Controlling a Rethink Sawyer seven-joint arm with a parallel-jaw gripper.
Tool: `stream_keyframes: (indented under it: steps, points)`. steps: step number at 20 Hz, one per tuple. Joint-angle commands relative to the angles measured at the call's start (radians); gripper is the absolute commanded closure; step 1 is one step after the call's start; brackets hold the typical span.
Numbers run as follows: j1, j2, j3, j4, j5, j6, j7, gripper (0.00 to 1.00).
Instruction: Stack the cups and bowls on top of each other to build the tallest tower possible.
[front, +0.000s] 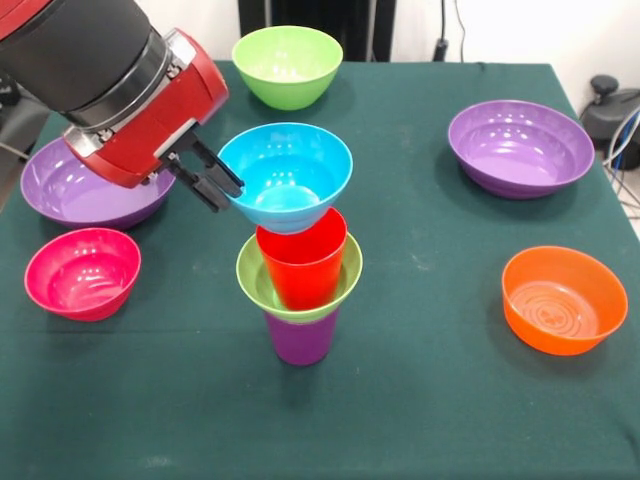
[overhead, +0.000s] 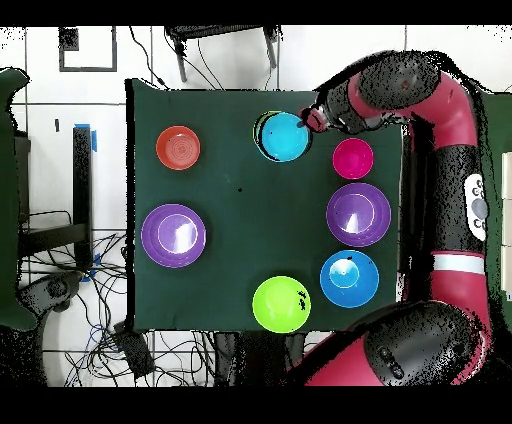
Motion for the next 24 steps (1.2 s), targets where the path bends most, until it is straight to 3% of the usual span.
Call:
stream_keyframes:
  steps: [1,17,24]
  points:
    - [0.066,0.004,-0.068,0.04,0.008,-0.074,0.118,1.0]
    - [0.079,0.005,-0.08,0.043,0.03,-0.108,0.137,1.0]
    - [0.093,0.022,-0.09,-0.01,0.033,-0.077,0.11,1.0]
